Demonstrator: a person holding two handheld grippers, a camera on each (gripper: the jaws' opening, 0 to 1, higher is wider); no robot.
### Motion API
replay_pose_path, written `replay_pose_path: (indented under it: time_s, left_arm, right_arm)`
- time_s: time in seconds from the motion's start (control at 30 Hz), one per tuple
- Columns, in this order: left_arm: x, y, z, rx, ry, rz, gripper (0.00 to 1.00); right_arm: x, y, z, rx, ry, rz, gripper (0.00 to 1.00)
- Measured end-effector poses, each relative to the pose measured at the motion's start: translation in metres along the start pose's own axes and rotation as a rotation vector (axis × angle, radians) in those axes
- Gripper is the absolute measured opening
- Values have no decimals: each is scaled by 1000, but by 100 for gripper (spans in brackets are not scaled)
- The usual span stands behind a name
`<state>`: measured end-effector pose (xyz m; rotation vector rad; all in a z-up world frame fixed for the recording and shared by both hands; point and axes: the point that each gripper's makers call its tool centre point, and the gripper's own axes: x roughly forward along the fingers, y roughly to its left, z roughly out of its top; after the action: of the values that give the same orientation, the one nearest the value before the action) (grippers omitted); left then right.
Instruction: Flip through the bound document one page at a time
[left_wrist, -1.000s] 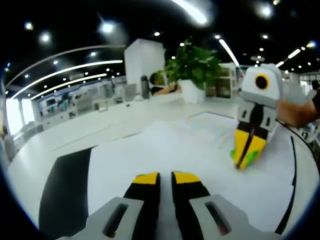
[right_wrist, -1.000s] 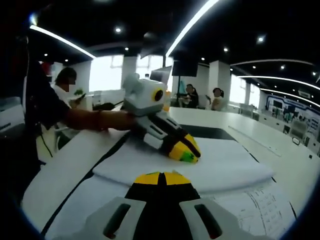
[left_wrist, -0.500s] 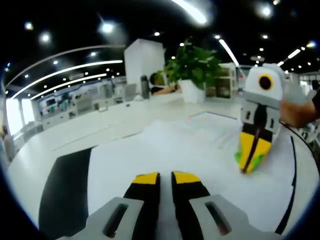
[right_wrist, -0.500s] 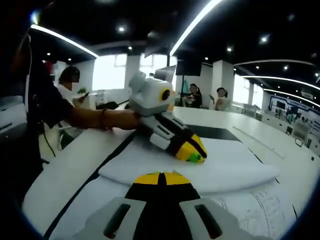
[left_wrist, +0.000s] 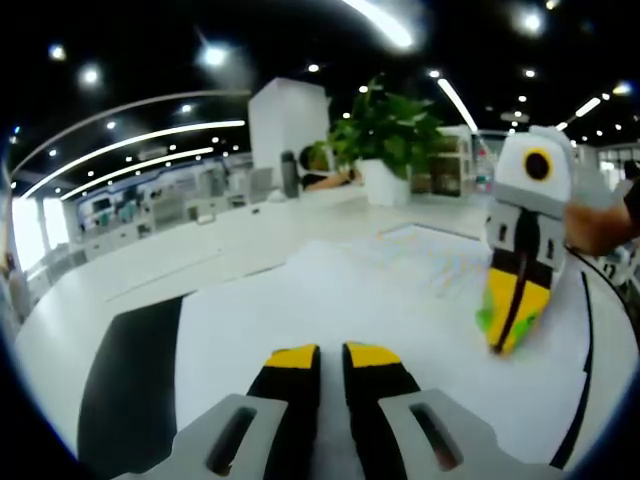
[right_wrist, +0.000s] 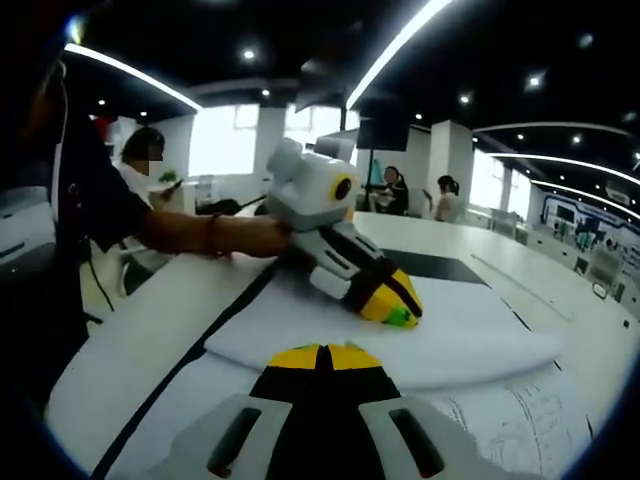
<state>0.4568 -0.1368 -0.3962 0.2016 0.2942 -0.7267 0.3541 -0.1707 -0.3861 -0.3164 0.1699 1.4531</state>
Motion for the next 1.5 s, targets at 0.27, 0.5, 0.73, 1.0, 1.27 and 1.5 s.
replay_pose_path:
  time_s: [0.27,0.5,0.73,1.0,1.27,1.5]
  left_arm:
    - [0,-1,0,1,-1,0,11]
    - [0,-1,0,2,-1,-2,11]
    - [0,0,0,2,-1,-3,11]
    - [0,0,0,1,-1,-4,11]
    - [0,-1,0,1,-1,-4,11]
    - [1,0,0,1,-1,-4,11]
  right_arm:
    - [1,5,0,1,-1,18,4]
    - [2,9,0,1,-2,35,4]
    - [2,11,0,-2,-2,46,4]
    - [3,15,0,-4,-2,60,4]
    - [5,18,0,-7,-2,73,4]
    - [6,21,1,-9,-2,87,4]
